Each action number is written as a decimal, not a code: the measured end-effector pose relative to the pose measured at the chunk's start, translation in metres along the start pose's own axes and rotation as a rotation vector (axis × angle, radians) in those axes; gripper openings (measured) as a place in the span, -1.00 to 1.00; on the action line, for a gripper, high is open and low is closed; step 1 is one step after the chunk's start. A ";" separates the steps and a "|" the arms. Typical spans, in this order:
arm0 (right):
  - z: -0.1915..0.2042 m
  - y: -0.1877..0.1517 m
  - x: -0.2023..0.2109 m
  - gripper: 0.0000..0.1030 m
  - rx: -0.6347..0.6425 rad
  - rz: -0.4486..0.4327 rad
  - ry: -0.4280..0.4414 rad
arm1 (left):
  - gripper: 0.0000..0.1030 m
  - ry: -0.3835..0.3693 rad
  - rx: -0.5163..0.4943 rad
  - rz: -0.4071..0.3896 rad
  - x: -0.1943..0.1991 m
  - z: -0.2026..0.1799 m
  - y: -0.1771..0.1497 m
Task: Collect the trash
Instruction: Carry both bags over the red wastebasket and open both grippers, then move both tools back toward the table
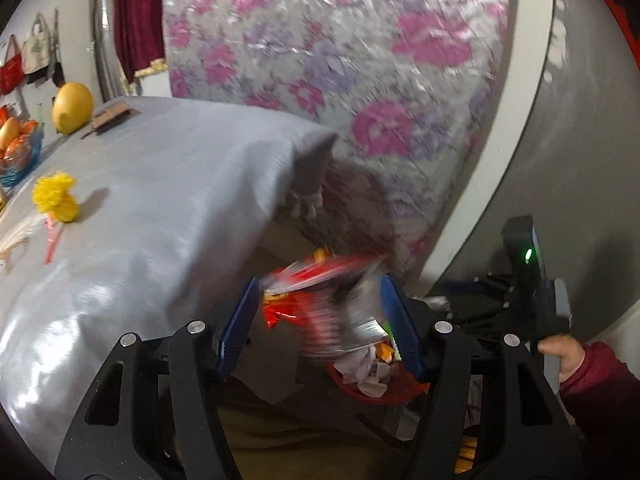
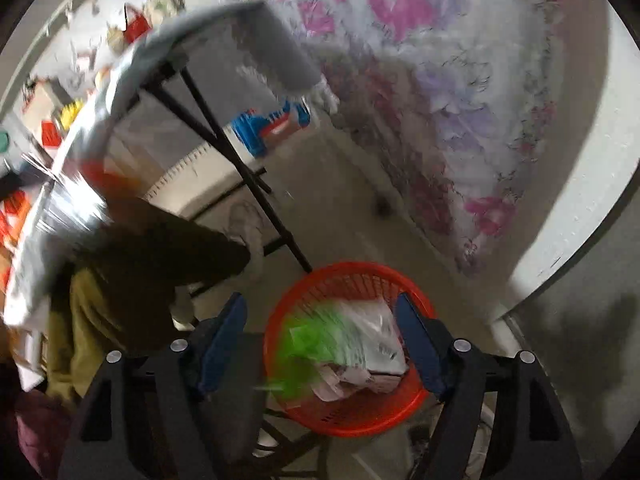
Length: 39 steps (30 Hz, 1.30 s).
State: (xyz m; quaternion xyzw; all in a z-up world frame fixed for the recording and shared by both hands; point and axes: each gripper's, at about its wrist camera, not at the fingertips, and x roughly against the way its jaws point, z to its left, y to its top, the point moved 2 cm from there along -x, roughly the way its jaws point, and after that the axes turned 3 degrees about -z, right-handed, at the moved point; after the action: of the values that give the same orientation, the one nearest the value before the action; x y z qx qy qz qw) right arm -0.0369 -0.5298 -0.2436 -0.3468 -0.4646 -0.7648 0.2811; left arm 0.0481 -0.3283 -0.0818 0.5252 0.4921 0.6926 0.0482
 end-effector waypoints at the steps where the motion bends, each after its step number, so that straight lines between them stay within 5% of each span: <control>1: -0.001 0.004 0.006 0.47 0.000 -0.018 0.008 | 0.20 -0.004 -0.006 0.008 -0.003 -0.002 -0.001; 7: 0.000 0.026 0.033 0.48 0.001 -0.125 -0.007 | 0.20 -0.062 -0.027 0.056 -0.025 -0.020 -0.006; 16: 0.001 0.027 0.036 0.48 -0.026 -0.140 0.046 | 0.20 -0.071 -0.005 0.092 -0.036 -0.016 -0.014; 23: 0.010 0.028 0.040 0.48 -0.016 -0.154 0.064 | 0.21 -0.032 0.038 0.057 -0.021 0.002 -0.009; 39: 0.051 0.048 0.064 0.51 0.044 -0.219 0.131 | 0.59 0.104 0.202 -0.079 0.040 0.087 0.002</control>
State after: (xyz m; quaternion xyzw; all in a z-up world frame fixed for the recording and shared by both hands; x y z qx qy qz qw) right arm -0.0253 -0.5099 -0.1516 -0.2368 -0.4970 -0.8016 0.2333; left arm 0.0984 -0.2508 -0.0559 0.4709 0.5814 0.6635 -0.0033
